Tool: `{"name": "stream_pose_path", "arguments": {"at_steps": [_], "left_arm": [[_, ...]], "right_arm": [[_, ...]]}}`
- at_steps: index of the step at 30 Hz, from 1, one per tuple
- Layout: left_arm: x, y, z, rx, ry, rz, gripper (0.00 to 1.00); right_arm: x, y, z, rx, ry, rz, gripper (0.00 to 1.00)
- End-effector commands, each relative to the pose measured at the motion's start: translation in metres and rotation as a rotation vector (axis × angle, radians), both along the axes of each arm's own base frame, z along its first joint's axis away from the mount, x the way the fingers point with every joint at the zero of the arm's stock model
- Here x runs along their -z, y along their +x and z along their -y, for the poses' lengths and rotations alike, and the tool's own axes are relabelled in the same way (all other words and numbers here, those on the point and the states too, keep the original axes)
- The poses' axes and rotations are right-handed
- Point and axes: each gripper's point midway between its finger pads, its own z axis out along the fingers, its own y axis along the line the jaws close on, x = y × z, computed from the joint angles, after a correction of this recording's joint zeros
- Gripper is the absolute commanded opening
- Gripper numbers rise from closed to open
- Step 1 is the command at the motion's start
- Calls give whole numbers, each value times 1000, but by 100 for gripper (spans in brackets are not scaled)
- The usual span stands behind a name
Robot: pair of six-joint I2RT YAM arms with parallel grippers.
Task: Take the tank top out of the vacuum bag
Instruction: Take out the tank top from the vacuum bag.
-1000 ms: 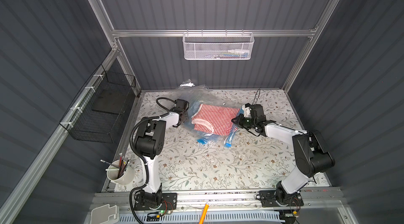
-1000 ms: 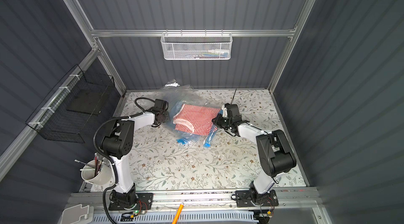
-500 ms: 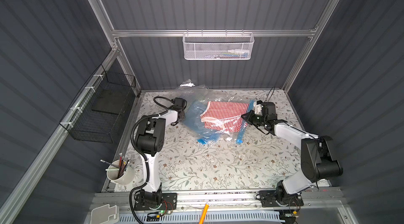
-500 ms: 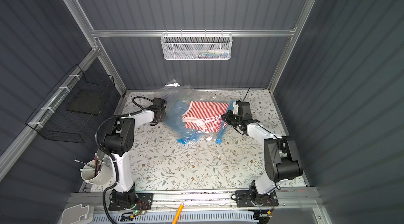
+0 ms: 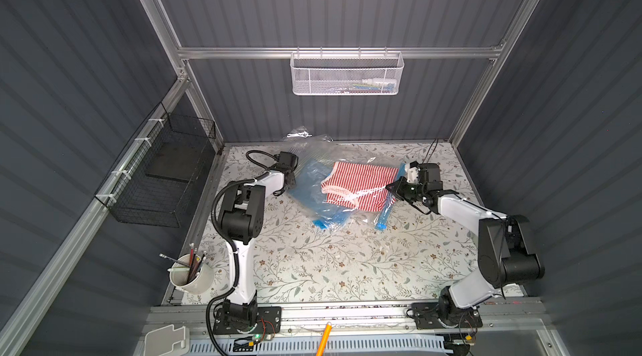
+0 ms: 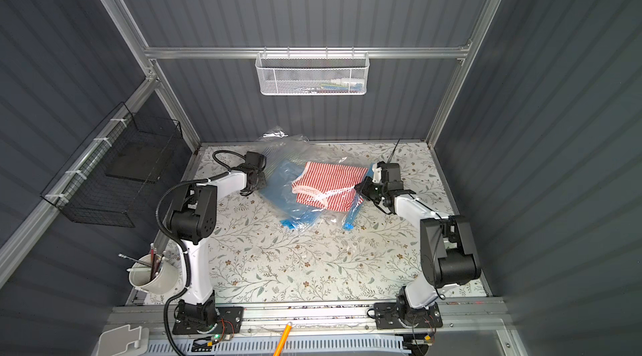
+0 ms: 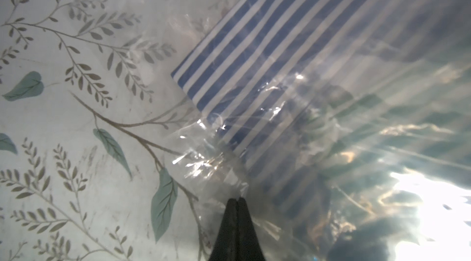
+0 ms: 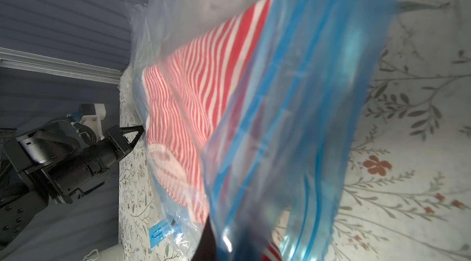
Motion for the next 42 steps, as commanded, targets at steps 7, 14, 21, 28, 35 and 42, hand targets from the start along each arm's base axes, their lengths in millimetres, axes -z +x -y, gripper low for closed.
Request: {"name": "stream_pose_path", "arguments": {"at_steps": [7, 14, 21, 28, 35, 42], "left_arm": [[52, -1, 2, 42, 31, -241, 0], [66, -2, -10, -37, 84, -258, 0], [73, -4, -14, -58, 92, -301, 0], [74, -6, -18, -75, 76, -304, 0], [74, -6, -17, -72, 72, -302, 0], [74, -7, -18, -71, 69, -301, 0]], "right_arm": [[4, -2, 8, -12, -22, -15, 0], [-4, 0, 13, -5, -25, -16, 0], [-17, -4, 18, 3, -5, -14, 0], [-28, -15, 24, 14, 15, 25, 0], [-30, -18, 19, -5, 44, 39, 14], [-31, -22, 17, -14, 60, 52, 35]]}}
